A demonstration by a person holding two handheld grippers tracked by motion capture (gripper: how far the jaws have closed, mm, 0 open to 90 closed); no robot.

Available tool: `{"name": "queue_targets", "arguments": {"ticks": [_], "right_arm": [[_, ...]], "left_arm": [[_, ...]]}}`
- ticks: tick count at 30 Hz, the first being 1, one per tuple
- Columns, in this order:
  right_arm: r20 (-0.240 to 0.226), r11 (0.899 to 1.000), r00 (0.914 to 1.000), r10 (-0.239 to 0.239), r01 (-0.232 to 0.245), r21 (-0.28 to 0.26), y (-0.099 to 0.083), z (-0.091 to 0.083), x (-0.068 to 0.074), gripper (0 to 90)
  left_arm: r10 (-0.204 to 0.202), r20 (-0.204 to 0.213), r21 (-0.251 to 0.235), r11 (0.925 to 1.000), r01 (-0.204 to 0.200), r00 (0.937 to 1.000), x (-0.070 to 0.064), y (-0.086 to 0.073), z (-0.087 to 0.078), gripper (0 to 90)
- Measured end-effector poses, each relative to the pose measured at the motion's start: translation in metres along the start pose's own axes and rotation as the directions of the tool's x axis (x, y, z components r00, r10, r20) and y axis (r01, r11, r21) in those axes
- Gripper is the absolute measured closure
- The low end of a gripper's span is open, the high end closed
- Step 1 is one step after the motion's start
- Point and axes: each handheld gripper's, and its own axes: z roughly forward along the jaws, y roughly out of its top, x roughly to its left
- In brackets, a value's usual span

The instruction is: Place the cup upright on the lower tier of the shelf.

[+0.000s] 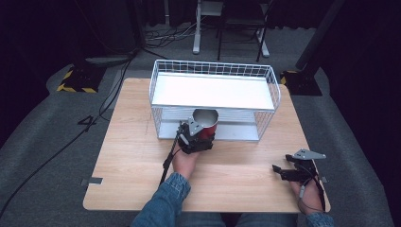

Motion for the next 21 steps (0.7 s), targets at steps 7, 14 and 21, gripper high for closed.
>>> {"name": "queue_targets", "arguments": {"ticks": [7,14,21], "right_arm": [[0.002,1.0,1.0,0.002,-0.002,-0.001,0.0,0.0,0.001,21.2],[0.002,1.0,1.0,0.002,-0.002,-0.001,0.0,0.0,0.001,21.2],[0.002,1.0,1.0,0.003,-0.003,-0.001,0.0,0.0,0.0,21.2]], "left_arm": [[-0.022,-0.013,-0.009,0.9997,0.021,0.9997,0.002,0.006,0.015,16.9],[-0.041,-0.035,-0.005,0.9992,0.041,0.9986,0.005,0.008,0.031,16.9],[-0.007,-0.022,0.008,0.9999,0.007,0.9997,0.009,0.014,0.047,16.9]]}}
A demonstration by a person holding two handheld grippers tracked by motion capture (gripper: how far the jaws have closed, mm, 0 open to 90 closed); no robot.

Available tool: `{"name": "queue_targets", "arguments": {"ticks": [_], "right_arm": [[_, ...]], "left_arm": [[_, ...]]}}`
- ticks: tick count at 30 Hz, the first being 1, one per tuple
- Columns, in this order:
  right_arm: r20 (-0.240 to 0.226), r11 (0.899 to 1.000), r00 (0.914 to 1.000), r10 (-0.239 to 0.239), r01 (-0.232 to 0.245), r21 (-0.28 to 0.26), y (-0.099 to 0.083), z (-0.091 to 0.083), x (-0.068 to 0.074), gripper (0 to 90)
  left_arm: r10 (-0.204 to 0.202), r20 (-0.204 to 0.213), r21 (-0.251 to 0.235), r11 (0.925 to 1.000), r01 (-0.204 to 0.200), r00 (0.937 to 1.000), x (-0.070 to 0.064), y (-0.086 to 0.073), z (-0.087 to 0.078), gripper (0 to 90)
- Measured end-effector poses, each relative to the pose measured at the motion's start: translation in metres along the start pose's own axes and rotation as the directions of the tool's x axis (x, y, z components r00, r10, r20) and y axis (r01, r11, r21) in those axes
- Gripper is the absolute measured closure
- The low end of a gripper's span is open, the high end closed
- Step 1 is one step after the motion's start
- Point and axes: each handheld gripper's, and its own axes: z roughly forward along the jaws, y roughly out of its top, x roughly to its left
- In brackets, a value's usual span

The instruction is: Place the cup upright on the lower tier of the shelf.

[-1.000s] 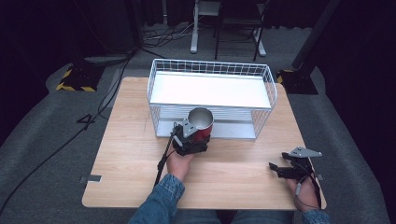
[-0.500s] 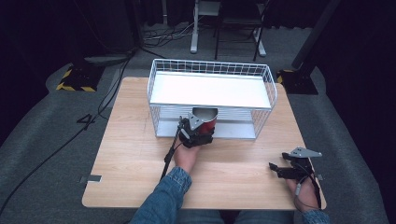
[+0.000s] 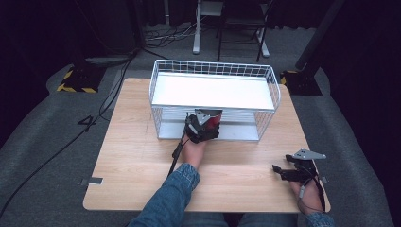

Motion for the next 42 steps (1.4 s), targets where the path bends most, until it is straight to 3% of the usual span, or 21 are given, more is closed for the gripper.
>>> {"name": "queue_targets", "arguments": {"ticks": [1,2,9,13,21,26,29,31,36,42], "right_arm": [[0.0,1.0,1.0,0.0,0.0,0.0,0.0,0.0,0.0,21.2],[0.0,1.0,1.0,0.0,0.0,0.0,0.0,0.0,0.0,21.2],[0.0,1.0,1.0,0.0,0.0,0.0,0.0,0.0,0.0,21.2],[0.0,1.0,1.0,0.0,0.0,0.0,0.0,0.0,0.0,21.2],[0.0,1.0,1.0,-0.001,0.001,0.0,0.0,0.0,0.0,21.2],[0.0,1.0,1.0,-0.001,0.001,-0.001,0.0,0.0,0.0,21.2],[0.0,1.0,1.0,-0.001,0.001,0.0,0.0,0.0,0.0,21.2],[0.0,1.0,1.0,-0.001,0.001,-0.001,0.0,0.0,0.0,21.3],[0.001,1.0,1.0,-0.001,0.001,-0.001,0.0,0.0,0.0,21.2],[-0.002,1.0,1.0,-0.003,0.003,-0.001,0.0,0.0,0.0,21.2]], "left_arm": [[0.0,0.0,0.0,1.0,0.0,1.0,0.0,0.0,0.0,16.9],[-0.025,-0.016,-0.018,0.9995,0.024,0.9996,0.0,0.001,0.005,16.9],[-0.05,-0.078,-0.004,0.9988,0.05,0.9957,0.002,0.002,0.013,16.9],[-0.064,-0.067,0.019,0.9977,0.065,0.9957,0.005,-0.001,0.019,16.8],[-0.056,-0.061,-0.001,0.9985,0.056,0.9966,0.006,-0.004,0.021,16.7],[-0.062,-0.024,-0.015,0.998,0.061,0.9978,0.007,-0.006,0.022,16.2],[-0.066,-0.033,-0.018,0.9977,0.066,0.9972,0.006,-0.006,0.023,15.3],[-0.074,-0.012,-0.03,0.9968,0.074,0.9972,0.007,-0.006,0.023,12.7],[-0.085,-0.005,-0.033,0.9959,0.085,0.9964,0.008,-0.006,0.02,0.0],[-0.063,-0.001,-0.039,0.9972,0.063,0.998,0.009,-0.009,0.01,0.0]]}}
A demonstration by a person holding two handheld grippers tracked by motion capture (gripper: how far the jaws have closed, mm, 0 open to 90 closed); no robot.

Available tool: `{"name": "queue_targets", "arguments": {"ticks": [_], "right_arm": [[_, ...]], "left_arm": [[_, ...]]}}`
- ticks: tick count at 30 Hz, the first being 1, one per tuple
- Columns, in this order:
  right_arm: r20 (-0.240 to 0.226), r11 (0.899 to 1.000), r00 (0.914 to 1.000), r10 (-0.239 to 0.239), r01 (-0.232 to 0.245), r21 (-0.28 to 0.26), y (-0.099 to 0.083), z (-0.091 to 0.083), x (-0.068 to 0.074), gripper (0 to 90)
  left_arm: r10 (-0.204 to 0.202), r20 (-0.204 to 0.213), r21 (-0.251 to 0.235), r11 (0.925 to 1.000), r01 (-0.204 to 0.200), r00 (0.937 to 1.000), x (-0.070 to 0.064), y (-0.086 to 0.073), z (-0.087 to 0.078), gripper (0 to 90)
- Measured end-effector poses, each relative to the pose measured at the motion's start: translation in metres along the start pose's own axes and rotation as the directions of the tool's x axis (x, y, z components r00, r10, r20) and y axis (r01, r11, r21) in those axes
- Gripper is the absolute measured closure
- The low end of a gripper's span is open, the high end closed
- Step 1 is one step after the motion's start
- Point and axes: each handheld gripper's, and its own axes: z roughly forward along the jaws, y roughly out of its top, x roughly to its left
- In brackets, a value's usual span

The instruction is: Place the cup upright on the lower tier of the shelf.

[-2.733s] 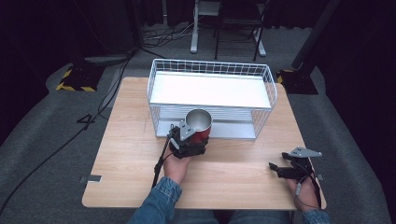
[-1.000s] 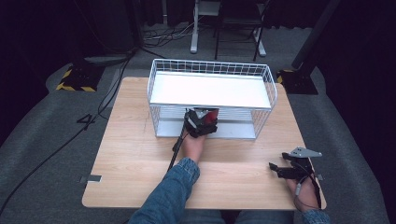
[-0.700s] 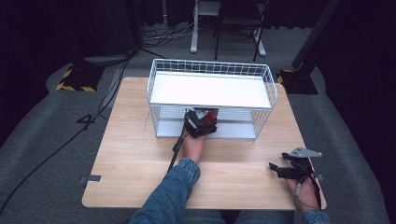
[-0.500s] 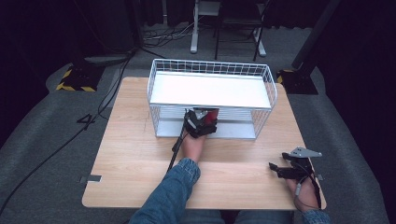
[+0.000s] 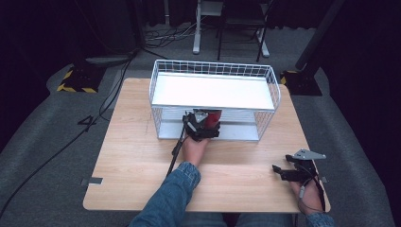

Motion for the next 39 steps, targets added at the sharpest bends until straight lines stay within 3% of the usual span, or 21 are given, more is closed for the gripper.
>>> {"name": "queue_targets", "arguments": {"ticks": [5,7,8,19,22,26,32,34,39], "right_arm": [[-0.001,1.0,1.0,0.001,-0.001,0.0,0.0,0.0,0.0,21.2],[-0.001,1.0,1.0,0.001,-0.001,0.0,0.0,0.0,0.0,21.2],[-0.001,1.0,1.0,0.001,-0.001,0.0,0.0,0.0,0.0,21.2],[-0.002,1.0,1.0,0.001,-0.001,0.002,0.0,0.0,0.0,21.0],[-0.001,1.0,1.0,0.001,-0.001,0.002,0.0,0.0,0.0,21.1],[-0.002,1.0,1.0,0.001,-0.001,0.002,0.0,0.0,0.0,21.0],[-0.002,1.0,1.0,0.004,-0.004,0.004,0.001,0.001,0.0,20.4],[-0.002,1.0,1.0,0.005,-0.005,0.004,0.001,0.001,0.0,20.3],[-0.003,1.0,1.0,0.003,-0.003,0.005,0.001,0.002,0.0,20.0]], "left_arm": [[0.005,-0.003,-0.002,1.0,-0.005,1.0,0.001,-0.001,-0.009,0.0],[0.007,-0.002,-0.001,1.0,-0.007,1.0,0.002,-0.001,-0.015,0.0],[-0.013,-0.011,-0.008,0.9999,0.013,0.9999,0.001,-0.002,-0.021,0.0],[-0.017,-0.005,0.001,0.9999,0.017,0.9999,0.01,-0.014,-0.054,0.0],[-0.019,0.003,-0.006,0.9998,0.019,0.9998,0.012,-0.015,-0.066,0.0],[0.017,0.03,0.015,0.9997,-0.017,0.9994,0.016,-0.018,-0.087,0.1],[0.01,0.038,0.003,0.9999,-0.01,0.9992,0.02,-0.022,-0.112,0.2],[0.029,0.039,0.016,0.9994,-0.03,0.9988,0.022,-0.024,-0.126,0.1],[0.032,0.054,0.012,0.9994,-0.033,0.998,0.023,-0.025,-0.145,0.2]]}}
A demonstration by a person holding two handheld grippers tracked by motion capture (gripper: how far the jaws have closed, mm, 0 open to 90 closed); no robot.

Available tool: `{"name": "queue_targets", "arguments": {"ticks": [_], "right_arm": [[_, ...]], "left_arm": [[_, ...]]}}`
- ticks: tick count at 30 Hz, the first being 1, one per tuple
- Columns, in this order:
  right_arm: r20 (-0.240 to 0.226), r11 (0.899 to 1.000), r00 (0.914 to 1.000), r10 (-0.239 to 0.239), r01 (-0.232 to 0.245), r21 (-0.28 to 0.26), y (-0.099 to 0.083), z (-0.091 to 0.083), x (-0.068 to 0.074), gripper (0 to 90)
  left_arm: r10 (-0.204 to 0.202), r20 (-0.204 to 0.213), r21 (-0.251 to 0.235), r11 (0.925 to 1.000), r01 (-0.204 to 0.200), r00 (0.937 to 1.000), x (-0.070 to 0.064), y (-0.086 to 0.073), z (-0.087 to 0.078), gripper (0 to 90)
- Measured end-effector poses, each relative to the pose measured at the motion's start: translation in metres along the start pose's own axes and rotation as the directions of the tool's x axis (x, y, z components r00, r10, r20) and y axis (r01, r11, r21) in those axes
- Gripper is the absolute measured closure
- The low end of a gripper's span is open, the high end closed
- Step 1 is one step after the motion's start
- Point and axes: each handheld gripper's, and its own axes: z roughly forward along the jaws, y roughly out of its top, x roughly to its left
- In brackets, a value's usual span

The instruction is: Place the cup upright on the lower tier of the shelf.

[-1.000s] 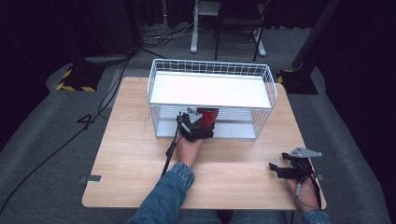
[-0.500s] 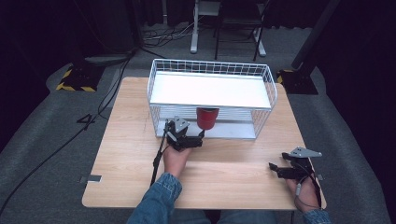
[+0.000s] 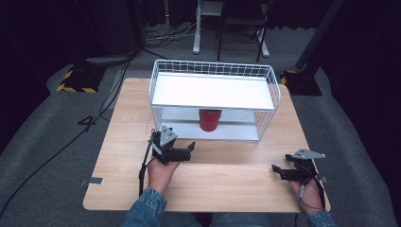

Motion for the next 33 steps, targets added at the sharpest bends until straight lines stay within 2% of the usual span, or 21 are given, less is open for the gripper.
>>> {"name": "queue_targets", "arguments": {"ticks": [3,8,13,16,19,21,28,29,30,31,32,33], "right_arm": [[-0.002,1.0,1.0,-0.001,0.001,0.0,0.0,0.0,0.0,19.9],[-0.002,1.0,1.0,-0.001,0.001,0.0,0.0,0.0,0.0,19.9],[-0.002,1.0,1.0,-0.001,0.001,0.0,0.0,0.0,0.0,19.9],[-0.002,1.0,1.0,-0.001,0.001,0.0,0.0,0.0,0.0,19.9],[-0.001,1.0,1.0,-0.001,0.001,0.0,0.0,0.0,0.0,19.9],[-0.002,1.0,1.0,0.0,0.0,0.0,0.0,0.0,0.0,19.9],[-0.002,1.0,1.0,-0.001,0.001,0.0,0.0,0.0,0.0,19.9],[-0.002,1.0,1.0,-0.001,0.001,0.0,0.0,0.0,0.0,19.9],[-0.002,1.0,1.0,-0.001,0.001,0.0,0.0,0.0,0.0,19.9],[-0.001,1.0,1.0,-0.001,0.001,0.0,0.0,0.0,0.0,19.9],[-0.001,1.0,1.0,-0.001,0.001,0.0,0.0,0.0,0.0,19.9],[-0.001,1.0,1.0,-0.001,0.001,0.0,0.0,0.0,0.0,19.9]], "left_arm": [[0.012,0.003,0.001,0.9999,-0.012,0.9999,0.002,-0.002,-0.017,0.2],[0.001,0.021,0.02,0.9998,-0.001,0.9998,0.009,-0.005,-0.031,0.3],[0.01,0.031,0.043,0.999,-0.011,0.9995,0.019,-0.009,-0.049,0.3],[-0.007,0.017,0.053,0.9986,0.006,0.9998,0.028,-0.015,-0.063,0.3],[-0.02,0.026,0.072,0.9972,0.018,0.9995,0.034,-0.018,-0.069,0.7],[-0.034,0.034,0.113,0.9931,0.03,0.9988,0.041,-0.024,-0.077,1.1],[-0.059,0.033,0.14,0.9886,0.054,0.9977,0.053,-0.035,-0.087,2.0],[-0.062,0.027,0.162,0.9852,0.057,0.9977,0.056,-0.039,-0.089,2.9],[-0.062,0.027,0.162,0.9852,0.057,0.9977,0.056,-0.039,-0.089,3.4],[-0.059,0.032,0.19,0.9805,0.051,0.9978,0.058,-0.043,-0.089,3.5],[-0.059,0.032,0.19,0.9805,0.051,0.9978,0.058,-0.043,-0.089,3.5],[-0.051,0.025,0.22,0.9746,0.044,0.9984,0.061,-0.048,-0.088,3.5]]}}
